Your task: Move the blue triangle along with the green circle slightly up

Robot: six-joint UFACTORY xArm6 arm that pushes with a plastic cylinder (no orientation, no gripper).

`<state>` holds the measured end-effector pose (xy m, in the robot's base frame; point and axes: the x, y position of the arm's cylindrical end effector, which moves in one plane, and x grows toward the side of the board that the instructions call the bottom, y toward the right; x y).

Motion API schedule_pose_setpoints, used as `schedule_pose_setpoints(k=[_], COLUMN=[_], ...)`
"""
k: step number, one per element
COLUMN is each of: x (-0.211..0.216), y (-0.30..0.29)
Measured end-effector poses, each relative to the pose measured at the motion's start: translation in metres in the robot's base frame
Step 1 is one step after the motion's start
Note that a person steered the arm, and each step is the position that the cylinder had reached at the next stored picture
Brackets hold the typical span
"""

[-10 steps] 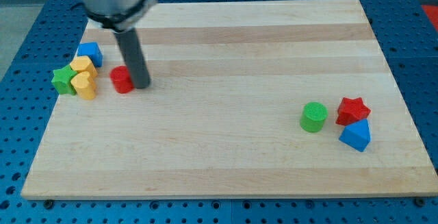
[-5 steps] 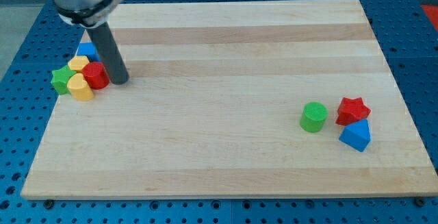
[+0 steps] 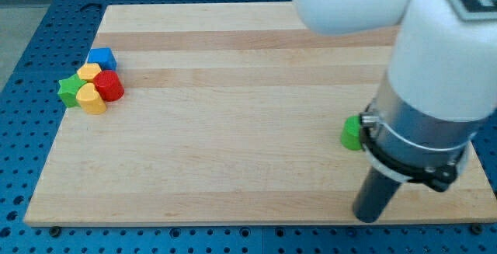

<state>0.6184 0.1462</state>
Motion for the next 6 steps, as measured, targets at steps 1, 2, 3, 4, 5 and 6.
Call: schedule_pose_setpoints(k=[1, 2, 3, 4, 5, 6], x=[-0.003, -0.021, -0.045, -0.068, -0.093, -0.118], y=[0.082, 0.125, 0.109, 0.055, -0.01, -0.07])
